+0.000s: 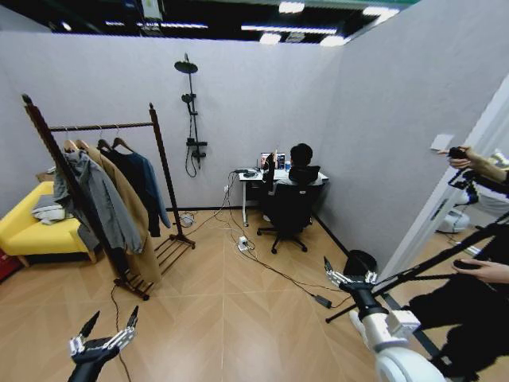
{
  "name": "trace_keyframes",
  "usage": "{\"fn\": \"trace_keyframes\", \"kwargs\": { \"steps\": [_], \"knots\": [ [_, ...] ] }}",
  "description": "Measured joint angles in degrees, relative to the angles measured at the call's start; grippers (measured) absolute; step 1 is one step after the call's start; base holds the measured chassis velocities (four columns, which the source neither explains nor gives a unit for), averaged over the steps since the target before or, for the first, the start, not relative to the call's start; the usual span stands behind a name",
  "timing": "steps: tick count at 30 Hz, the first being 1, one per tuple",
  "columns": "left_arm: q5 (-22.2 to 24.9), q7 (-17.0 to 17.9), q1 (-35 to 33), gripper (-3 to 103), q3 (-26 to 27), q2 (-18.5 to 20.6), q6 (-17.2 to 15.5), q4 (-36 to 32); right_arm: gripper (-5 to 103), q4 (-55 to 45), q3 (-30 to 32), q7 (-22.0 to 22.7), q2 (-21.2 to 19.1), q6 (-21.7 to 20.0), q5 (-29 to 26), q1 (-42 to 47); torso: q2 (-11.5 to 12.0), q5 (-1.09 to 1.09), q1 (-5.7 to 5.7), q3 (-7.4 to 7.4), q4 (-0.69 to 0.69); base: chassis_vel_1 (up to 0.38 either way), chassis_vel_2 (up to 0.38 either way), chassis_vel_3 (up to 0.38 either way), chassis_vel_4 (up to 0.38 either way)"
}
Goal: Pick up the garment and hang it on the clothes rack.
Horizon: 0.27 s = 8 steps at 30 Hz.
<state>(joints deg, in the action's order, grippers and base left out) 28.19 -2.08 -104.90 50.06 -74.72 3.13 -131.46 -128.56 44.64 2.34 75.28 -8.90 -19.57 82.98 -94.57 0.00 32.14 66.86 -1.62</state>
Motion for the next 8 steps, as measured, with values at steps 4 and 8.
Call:
{"fn": "trace_keyframes", "kwargs": {
  "steps": [4, 8],
  "knots": [
    [0.0, 0.0, 0.0, 100, 0.0, 0.0, 0.0, 0.0, 100, 0.0, -0.9, 0.06, 0.01, -0.14, 0.75, -0.17, 0.0, 0.0, 0.0, 0.0, 0.0, 0.0, 0.0, 0.0, 0.0],
    [0.0, 0.0, 0.0, 100, 0.0, 0.0, 0.0, 0.0, 100, 0.04, -1.67, 0.1, 0.02, -0.15, 1.12, -0.36, 0.0, 0.0, 0.0, 0.0, 0.0, 0.0, 0.0, 0.0, 0.0]
  ]
}}
